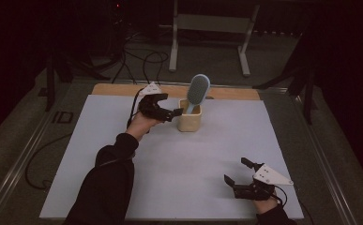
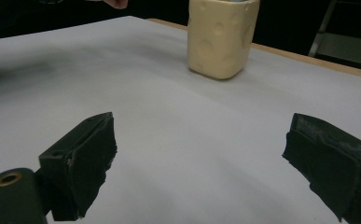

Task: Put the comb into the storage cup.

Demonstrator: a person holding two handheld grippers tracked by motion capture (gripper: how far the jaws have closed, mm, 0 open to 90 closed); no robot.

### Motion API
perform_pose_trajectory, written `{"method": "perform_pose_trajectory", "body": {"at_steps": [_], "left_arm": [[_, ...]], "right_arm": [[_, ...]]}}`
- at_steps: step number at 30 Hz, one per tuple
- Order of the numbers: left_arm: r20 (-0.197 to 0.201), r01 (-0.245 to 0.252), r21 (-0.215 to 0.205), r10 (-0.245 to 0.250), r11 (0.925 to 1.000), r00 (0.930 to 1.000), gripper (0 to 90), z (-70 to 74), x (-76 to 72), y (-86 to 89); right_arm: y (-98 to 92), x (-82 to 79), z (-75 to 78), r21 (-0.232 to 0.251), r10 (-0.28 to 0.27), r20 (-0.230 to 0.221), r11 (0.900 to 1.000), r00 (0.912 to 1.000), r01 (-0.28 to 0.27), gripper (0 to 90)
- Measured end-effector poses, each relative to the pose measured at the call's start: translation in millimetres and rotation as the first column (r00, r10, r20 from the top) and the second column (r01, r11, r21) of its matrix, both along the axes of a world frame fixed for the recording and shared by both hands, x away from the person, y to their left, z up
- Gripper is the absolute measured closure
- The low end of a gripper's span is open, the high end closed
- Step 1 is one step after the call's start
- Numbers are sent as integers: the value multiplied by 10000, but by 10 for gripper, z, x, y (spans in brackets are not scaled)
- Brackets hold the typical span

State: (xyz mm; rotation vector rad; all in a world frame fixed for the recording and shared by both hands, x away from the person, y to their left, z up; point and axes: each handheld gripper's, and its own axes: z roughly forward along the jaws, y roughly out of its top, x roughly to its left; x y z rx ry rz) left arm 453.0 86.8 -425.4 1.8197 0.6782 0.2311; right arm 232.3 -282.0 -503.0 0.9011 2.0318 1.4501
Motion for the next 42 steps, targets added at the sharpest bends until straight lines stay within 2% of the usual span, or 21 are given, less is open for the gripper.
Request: {"method": "perform_pose_trajectory", "body": {"at_steps": [3, 8, 29, 33, 42], "left_arm": [[-12, -7, 142, 7, 9999, 10000, 0, -12, -44, 57], [-62, 18, 115, -17, 9999, 10000, 0, -27, -96, 136], [39, -211, 490, 209, 9986, 9998, 0, -5, -443, 650], [33, -231, 678, 229, 9974, 9997, 0, -22, -508, 736], [-9, -309, 792, 311, 9964, 9995, 0, -95, -677, 918]], "right_arm": [[3, 0, -2, -8, 4, -24, 10000, 10000, -4, 85], [4, -2, 0, -41, -4, 22, 10000, 10000, 4, 85], [18, -2, 8, -168, -11, 75, 9999, 10000, 12, 84], [19, -1, 8, -163, -28, 72, 9999, 10000, 30, 84], [31, -2, 9, -185, -13, 64, 9998, 10000, 15, 84]]}}
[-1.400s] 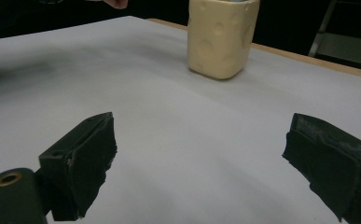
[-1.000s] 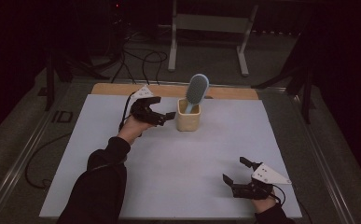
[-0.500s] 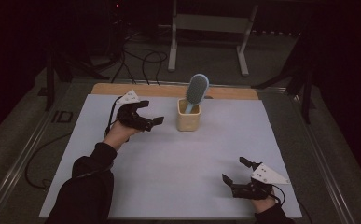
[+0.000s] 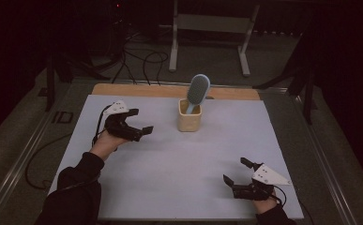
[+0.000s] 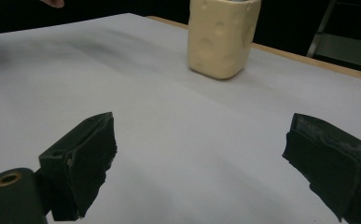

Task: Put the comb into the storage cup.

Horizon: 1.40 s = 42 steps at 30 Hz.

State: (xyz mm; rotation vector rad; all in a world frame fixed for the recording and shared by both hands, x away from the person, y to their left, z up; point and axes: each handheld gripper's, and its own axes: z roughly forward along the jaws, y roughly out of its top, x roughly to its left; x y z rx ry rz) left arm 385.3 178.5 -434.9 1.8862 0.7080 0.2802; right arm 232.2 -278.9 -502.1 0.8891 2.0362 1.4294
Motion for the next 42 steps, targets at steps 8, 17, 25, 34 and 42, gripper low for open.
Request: {"method": "perform_pose_trajectory", "body": {"at_steps": [8, 17, 25, 34, 42], "left_arm": [[12, -23, 235, 23, 9997, 10000, 0, -62, -180, 149], [-66, -241, 519, 245, 9984, 9997, 0, -149, -404, 370], [-185, -445, 537, 455, 9976, 9988, 0, -240, -608, 568], [-263, -894, 686, 914, 9936, 9955, 0, -405, -890, 811], [-496, -1247, 1002, 1301, 9871, 9903, 0, -568, -1110, 977]], "right_arm": [[5, 2, -1, 7, 23, -25, 10000, 10000, -23, 85], [16, 10, -2, -5, 37, -33, 10000, 10000, -37, 85], [21, 16, -3, 7, 41, -43, 10000, 10000, -41, 85], [25, 16, -2, -2, 45, -36, 10000, 10000, -45, 84], [31, 22, -4, -75, 73, -16, 9999, 10000, -73, 85]]}}
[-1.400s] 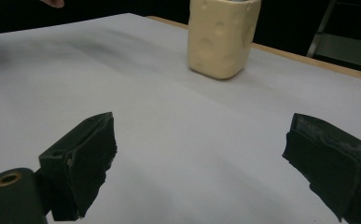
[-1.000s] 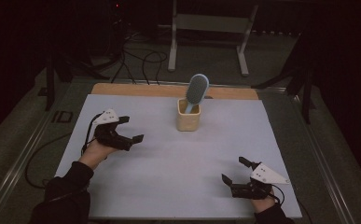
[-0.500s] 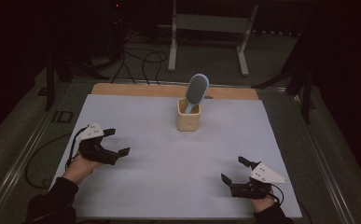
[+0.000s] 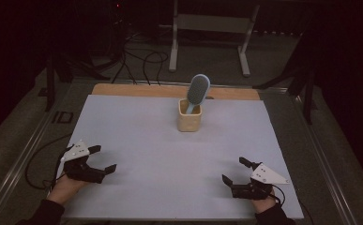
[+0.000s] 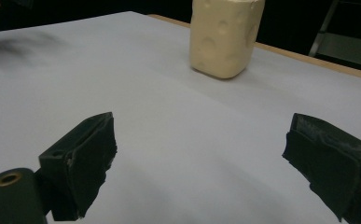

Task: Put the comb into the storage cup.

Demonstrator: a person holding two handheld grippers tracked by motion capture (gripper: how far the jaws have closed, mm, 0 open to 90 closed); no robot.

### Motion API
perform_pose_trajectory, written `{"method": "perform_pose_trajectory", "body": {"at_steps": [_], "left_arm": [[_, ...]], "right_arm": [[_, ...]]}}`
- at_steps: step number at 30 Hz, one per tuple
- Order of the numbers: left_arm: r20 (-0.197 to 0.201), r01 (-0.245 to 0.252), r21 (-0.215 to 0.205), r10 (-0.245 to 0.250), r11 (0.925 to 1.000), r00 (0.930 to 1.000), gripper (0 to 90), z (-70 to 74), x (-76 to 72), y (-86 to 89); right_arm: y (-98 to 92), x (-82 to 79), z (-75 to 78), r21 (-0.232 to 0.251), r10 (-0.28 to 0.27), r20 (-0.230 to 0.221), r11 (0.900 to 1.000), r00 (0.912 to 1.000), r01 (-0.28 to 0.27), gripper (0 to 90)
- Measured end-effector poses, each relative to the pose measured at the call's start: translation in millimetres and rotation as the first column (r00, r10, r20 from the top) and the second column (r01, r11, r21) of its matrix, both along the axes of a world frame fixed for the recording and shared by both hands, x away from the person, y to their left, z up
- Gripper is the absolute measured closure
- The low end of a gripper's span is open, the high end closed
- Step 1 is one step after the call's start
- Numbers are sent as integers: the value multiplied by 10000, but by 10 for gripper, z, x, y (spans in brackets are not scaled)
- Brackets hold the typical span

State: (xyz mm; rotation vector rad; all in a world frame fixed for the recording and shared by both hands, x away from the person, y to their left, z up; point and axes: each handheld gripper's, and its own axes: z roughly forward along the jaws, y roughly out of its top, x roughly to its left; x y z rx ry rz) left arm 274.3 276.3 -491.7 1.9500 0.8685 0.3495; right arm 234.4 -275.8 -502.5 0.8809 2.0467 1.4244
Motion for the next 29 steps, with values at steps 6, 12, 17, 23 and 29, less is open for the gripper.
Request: {"method": "perform_pose_trajectory", "body": {"at_steps": [6, 12, 17, 23, 29], "left_arm": [[-75, -235, -205, 233, 9995, 9997, 0, -87, -146, 96], [-135, -607, -189, 604, 9980, 9981, 0, -182, -301, 182], [-169, -794, -147, 792, 9967, 9967, 0, -236, -391, 243], [-1, -829, 46, 829, 9965, 9966, 0, -220, -448, 247], [39, -785, -31, 785, 9969, 9969, 0, -194, -459, 249]], "right_arm": [[3, 1, -1, -14, -1, -3, 10000, 10000, 1, 85], [6, -2, 1, -26, 5, -49, 10000, 10000, -5, 85], [4, 5, 1, -42, 22, 0, 10000, 10000, -22, 84], [14, 16, -2, -25, 73, 7, 10000, 10000, -73, 84], [21, 28, -8, -47, 113, -8, 9999, 9999, -113, 84]]}}
